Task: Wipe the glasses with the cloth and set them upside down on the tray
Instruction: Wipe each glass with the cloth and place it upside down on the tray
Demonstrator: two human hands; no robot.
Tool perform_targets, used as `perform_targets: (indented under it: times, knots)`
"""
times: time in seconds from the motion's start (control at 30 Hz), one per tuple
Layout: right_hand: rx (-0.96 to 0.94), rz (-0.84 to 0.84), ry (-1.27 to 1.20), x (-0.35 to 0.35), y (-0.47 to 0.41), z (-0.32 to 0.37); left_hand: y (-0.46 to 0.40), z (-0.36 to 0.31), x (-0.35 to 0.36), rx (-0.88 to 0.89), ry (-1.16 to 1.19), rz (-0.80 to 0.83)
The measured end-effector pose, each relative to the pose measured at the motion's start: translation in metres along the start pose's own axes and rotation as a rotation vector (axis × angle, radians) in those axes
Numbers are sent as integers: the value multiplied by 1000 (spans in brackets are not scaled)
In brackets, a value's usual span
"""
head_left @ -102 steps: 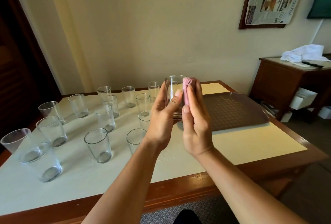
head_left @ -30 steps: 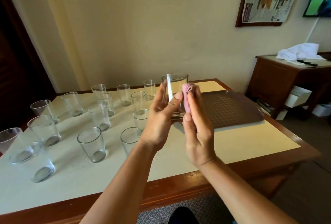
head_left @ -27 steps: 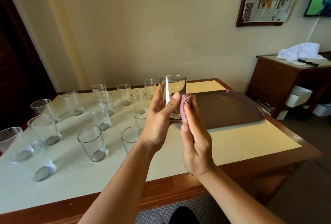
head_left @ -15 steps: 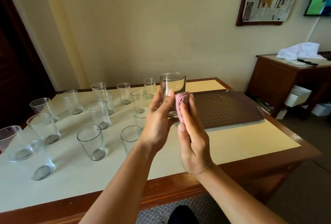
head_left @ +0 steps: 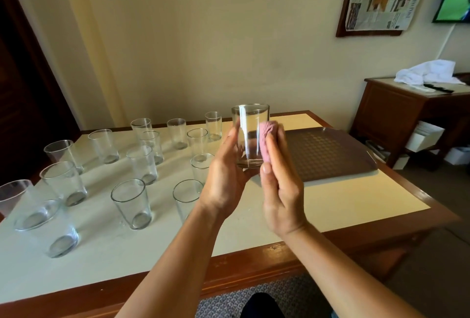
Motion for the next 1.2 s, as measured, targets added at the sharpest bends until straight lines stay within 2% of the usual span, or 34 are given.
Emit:
perform_targets:
  times: [0.13, 0.27, 0.37, 0.5, 0.6, 0.7, 0.77, 0.93, 1.1, 1.2]
  knots:
    - [13, -70, 42, -13, -32, 0, -1, 0, 4, -3, -1, -2]
    - [34, 10, -19, 7, -3, -1, -3, -7, -8, -3, 17, -118]
    - [30, 9, 2, 8, 10, -2, 0, -2, -5, -39, 51, -59]
    - [-4, -33, 20, -2, -25, 1, 3, 0, 0, -8, 25, 20]
    - [-14, -34, -2, 3, -27, 5, -3, -7, -4, 36, 33, -20]
    - [3, 46, -45, 20, 3, 3, -9, -10, -15, 50, 41, -102]
    - [8, 61, -46, 21, 9, -1, -8, -8, -15, 42, 56, -73]
    - [-4, -73, 16, -2, -37, 1, 0, 0, -6, 12, 54, 2]
    - [17, 40, -21, 21, 1, 2, -6, -4, -20, 8, 116, -127]
    - [21, 49, -30, 20, 4, -1, -3, 0, -15, -44, 105, -67]
Point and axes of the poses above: each hand's wrist, its own y-axis away from the middle knuckle, its own x-axis out of the palm, z = x × y, the point moved 10 cm from there along -y, towards the middle knuckle, and after that the axes turned 10 degrees about -y, right-handed, at the moved point
